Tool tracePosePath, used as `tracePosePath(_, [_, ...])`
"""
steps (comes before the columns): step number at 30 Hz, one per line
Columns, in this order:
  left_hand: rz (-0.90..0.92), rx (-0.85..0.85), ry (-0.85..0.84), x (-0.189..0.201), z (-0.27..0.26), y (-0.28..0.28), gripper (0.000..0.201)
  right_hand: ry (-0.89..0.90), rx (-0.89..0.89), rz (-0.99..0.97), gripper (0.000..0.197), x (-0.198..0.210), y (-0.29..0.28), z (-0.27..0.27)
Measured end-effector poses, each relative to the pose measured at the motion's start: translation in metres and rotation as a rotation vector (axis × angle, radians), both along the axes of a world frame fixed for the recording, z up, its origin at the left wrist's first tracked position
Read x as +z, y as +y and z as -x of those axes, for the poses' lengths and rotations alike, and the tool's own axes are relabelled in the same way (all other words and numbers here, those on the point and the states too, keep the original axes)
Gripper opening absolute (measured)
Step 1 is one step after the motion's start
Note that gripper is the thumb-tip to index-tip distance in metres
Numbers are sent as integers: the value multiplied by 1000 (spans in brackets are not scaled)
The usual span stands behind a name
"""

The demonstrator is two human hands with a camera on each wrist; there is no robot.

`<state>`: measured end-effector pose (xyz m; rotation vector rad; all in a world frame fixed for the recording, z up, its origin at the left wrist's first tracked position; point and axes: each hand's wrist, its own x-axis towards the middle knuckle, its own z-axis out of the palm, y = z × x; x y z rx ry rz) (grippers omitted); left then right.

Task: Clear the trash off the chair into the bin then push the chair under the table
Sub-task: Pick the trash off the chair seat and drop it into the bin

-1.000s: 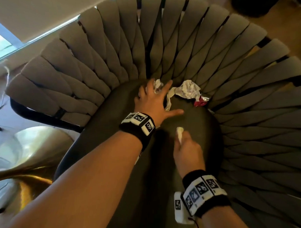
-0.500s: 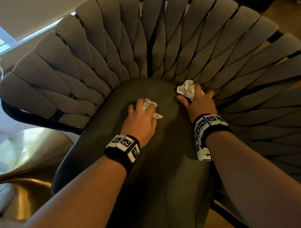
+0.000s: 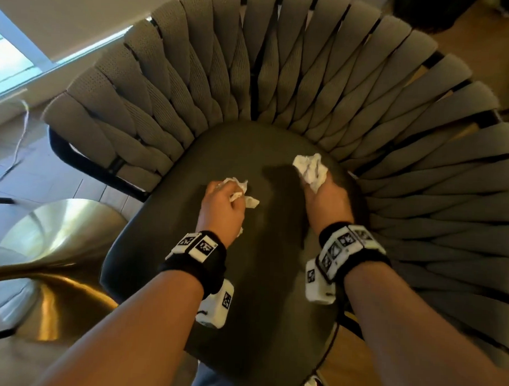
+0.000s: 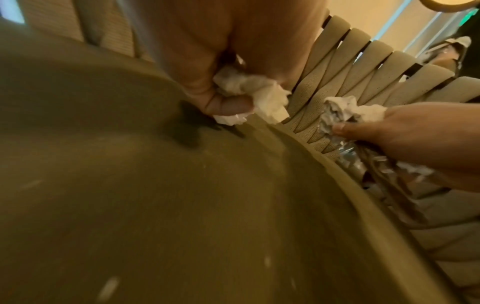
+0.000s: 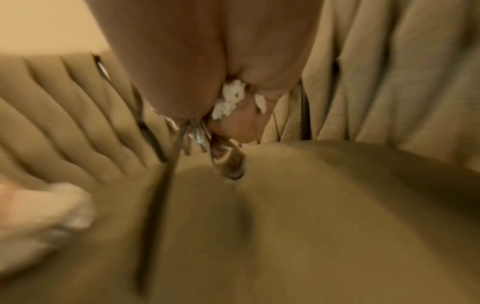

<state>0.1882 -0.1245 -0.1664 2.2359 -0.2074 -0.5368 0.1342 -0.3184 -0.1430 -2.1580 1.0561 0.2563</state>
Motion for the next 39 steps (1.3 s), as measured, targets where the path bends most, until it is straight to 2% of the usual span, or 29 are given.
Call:
tracePosePath(3, [63,50,80,9,46,21,18,-25,-2,-76,49,19,41,51])
tracePosePath(6, [52,99,136,14,110,45,16,-4,44,-79,42,38,77,115])
tracePosePath(8, [55,123,235,18,159,59,15,35,75,-106,40,47,93,162])
tracePosePath(11, [7,39,239,18,244,81,15,110,116,-207,36,50,109,242])
tracePosePath(15, [-36,-1,293,1,351,93,9,300,162,-290,38,19,117,347])
tracePosePath(17, [-71,-16,317,-20,396,93,8,412,197,-294,35,-8,121,389])
tracePosePath(19, [-102,-20,343,-48,428,90,11,505,256,-287,42,-40,121,416])
tracePosePath(21, [-167,-51,312,-84,447,85,21,561,284,-237,43,-83,120,430])
tracePosePath(24, [-369,-183,145,-139,468,73,34,655,418,-111,38,-149,122,440])
tracePosePath(27, [-461,-285,-2,-181,483,60,39,697,404,-58,38,-188,127,435])
tracePosePath(30, [-479,-286,28,-207,493,55,43,670,398,-25,39,-215,132,430])
tracePosePath(33, [-578,-403,178,-224,496,57,70,678,381,-17,44,-229,139,424])
tracePosePath(35, [-578,-429,263,-225,497,58,91,689,356,-26,57,-223,140,420])
tracePosePath(37, [-536,-410,312,-212,493,59,99,675,344,-39,76,-205,138,418])
tracePosePath(39, [-533,-424,334,-193,487,61,100,633,385,-40,79,-182,136,417])
